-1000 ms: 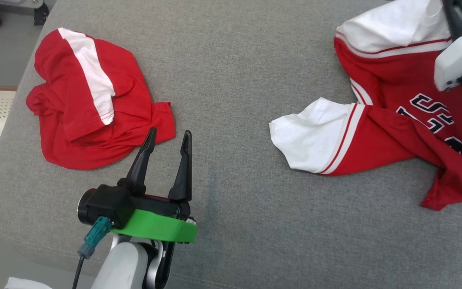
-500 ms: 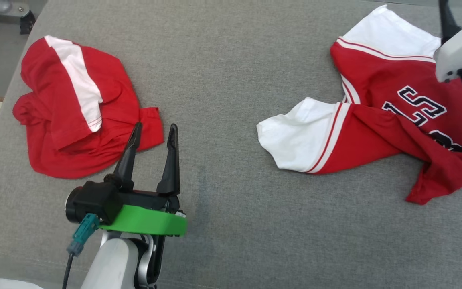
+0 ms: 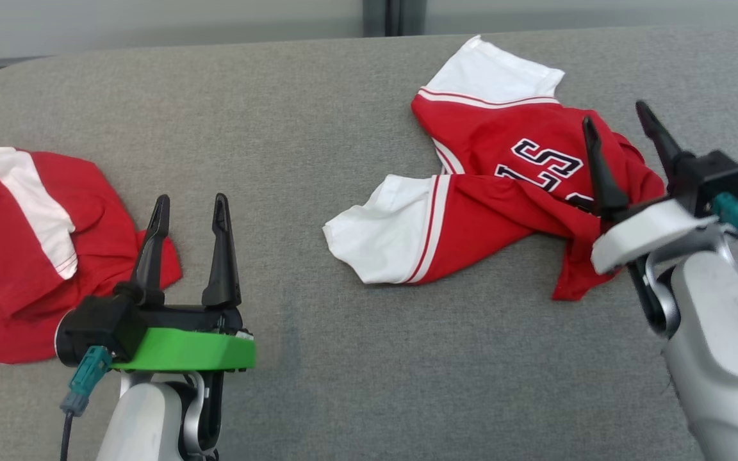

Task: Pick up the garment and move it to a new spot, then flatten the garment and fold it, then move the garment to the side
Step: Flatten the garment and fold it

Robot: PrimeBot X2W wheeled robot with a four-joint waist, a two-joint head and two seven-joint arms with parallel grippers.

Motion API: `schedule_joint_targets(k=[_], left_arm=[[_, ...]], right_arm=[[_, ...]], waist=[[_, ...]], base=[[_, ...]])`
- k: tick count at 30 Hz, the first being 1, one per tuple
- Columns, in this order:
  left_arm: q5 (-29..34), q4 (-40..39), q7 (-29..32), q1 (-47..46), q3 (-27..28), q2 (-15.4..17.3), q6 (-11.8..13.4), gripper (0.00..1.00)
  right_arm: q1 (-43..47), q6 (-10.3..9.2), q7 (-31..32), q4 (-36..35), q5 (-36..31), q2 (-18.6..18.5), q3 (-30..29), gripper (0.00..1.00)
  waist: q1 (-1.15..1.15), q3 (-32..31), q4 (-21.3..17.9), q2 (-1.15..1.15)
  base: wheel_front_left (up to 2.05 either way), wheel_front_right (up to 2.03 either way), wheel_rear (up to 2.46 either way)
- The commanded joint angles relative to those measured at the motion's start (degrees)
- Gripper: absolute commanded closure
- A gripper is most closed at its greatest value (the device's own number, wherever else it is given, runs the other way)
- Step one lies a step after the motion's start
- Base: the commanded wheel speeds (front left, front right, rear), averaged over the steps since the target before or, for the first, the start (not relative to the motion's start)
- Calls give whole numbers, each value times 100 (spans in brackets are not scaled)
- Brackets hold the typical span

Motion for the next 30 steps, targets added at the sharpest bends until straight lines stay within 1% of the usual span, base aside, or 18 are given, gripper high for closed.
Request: schedule_joint_targets(k=[1, 2, 6, 9, 12, 17, 20, 22, 30], left_arm=[[15, -18, -3, 91, 50, 19, -29, 0], [24, -16, -3, 110, 62, 19, -48, 0], [63, -41, -3, 195, 139, 21, -48, 0], [117, -28, -3, 299, 169, 18, -19, 0], [263, 13, -3, 333, 196, 20, 68, 0], [324, 1, -3, 411, 136, 19, 92, 0], [293, 7, -3, 406, 81, 19, 77, 0], [266, 16, -3, 393, 49, 19, 68, 0], [222, 43, -3, 347, -86, 19, 37, 0]], right_arm=[[408, -1, -16, -282, -100, 124, -49, 0], [632, -2, -17, -468, -163, 192, -129, 0], [1621, -1, -17, -1134, -306, 649, -341, 0], [2139, -2, -18, -1496, -413, 793, -393, 0], [2453, -1, -18, -1620, -487, 910, -481, 0], [2579, -1, -19, -1685, -586, 1018, -559, 0], [2614, -1, -18, -1588, -644, 1066, -640, 0], [2653, -1, -18, -1399, -658, 1093, -666, 0], [2350, -1, -18, -190, -759, 1131, -452, 0]], waist=[[0, -276, -374, 0], [0, -295, -406, 0], [0, -355, -544, 0], [0, -377, -615, 0], [0, -386, -647, 0], [0, -377, -655, 0], [0, -367, -605, 0], [0, -347, -555, 0], [0, -219, -329, 0]], base=[[0, 0, 0], [0, 0, 0], [0, 0, 0], [0, 0, 0], [0, 0, 0], [0, 0, 0], [0, 0, 0], [0, 0, 0], [0, 0, 0]])
